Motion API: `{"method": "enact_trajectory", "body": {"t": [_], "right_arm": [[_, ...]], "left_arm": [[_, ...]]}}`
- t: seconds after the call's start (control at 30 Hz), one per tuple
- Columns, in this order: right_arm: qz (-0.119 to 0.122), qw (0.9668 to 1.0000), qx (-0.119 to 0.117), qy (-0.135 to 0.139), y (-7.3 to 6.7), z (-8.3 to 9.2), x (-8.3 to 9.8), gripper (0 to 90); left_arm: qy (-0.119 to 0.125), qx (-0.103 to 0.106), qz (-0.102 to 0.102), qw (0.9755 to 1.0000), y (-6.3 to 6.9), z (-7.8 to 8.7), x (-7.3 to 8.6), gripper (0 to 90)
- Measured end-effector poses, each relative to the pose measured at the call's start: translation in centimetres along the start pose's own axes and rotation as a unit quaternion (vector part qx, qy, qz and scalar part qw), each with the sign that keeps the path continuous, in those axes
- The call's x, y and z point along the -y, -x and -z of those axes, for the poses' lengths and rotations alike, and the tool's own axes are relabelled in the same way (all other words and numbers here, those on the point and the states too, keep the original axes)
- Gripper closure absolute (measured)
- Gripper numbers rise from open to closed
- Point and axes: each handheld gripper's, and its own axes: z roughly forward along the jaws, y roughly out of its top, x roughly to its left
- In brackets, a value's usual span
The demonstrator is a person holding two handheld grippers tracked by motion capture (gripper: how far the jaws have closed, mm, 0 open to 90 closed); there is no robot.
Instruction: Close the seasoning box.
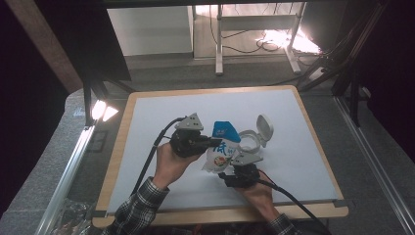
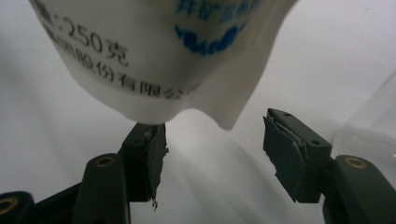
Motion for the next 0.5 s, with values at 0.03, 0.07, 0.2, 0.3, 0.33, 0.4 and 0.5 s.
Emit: {"method": "enact_trajectory", "body": {"t": [0.03,0.07,0.2,0.3,0.33,0.4,0.5], "right_arm": [[-0.001,1.0,-0.001,0.002,-0.03,-0.02,-0.05,39.7],[0.0,1.0,0.0,0.006,-0.06,-0.05,-0.09,39.7],[-0.001,0.9999,0.001,0.017,-0.28,-0.11,-0.26,39.6],[0.006,0.9997,0.004,0.025,-0.46,-0.21,-0.31,38.9],[0.008,0.9996,0.005,0.025,-0.54,-0.25,-0.31,38.7],[0.011,0.9994,0.011,0.032,-0.71,-0.28,-0.28,38.7],[0.016,0.9988,0.014,0.045,-0.71,-0.15,-0.42,38.7]], "left_arm": [[0.0,0.001,0.0,1.0,0.03,-0.01,-0.03,90.0],[0.0,0.001,0.0,1.0,0.07,-0.02,-0.06,90.0],[0.001,0.004,0.0,1.0,0.17,-0.06,-0.2,90.0],[0.002,0.01,0.003,0.9999,0.12,-0.1,-0.32,90.0],[0.003,0.011,0.004,0.9999,0.13,-0.11,-0.35,90.0],[0.001,0.012,0.004,0.9999,0.19,-0.19,-0.41,90.0],[-0.004,0.011,0.005,0.9999,0.24,-0.46,-0.41,90.0]]}}
